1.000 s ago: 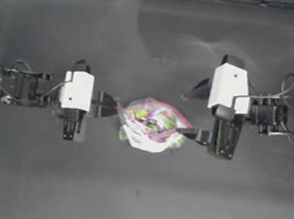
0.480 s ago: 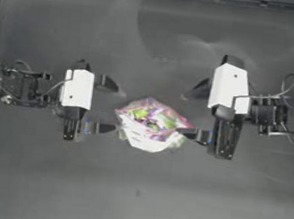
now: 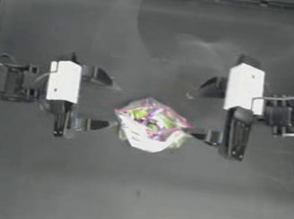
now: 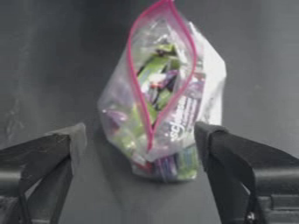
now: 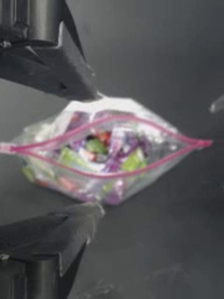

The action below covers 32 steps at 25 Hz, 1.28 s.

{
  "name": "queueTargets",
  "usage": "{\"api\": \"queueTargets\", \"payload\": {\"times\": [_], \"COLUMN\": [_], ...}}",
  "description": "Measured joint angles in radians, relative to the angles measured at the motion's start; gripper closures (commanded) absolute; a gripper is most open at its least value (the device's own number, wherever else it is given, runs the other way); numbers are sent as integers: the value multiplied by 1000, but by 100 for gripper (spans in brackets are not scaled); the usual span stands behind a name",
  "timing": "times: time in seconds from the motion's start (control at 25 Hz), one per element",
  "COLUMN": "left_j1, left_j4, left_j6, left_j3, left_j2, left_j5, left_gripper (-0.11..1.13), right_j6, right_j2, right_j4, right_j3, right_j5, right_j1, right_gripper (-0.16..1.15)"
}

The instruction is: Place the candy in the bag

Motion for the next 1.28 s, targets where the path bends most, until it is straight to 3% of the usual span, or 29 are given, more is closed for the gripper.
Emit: {"api": "queueTargets", "payload": {"times": [0.68,1.28], "left_j1": [-54,-54], "left_j4": [0,-2], "left_j6": [-3,-3], "left_j3": [72,143], "left_j2": [-233,-365], "left_j5": [80,80], "left_gripper": [1,1], "right_j6": [2,0], "right_j2": [-216,-316], "right_j4": [-15,-54], "right_j3": [187,264], "right_j5": [-112,-130], "right_j1": [-5,-26], "right_gripper": [1,1]}}
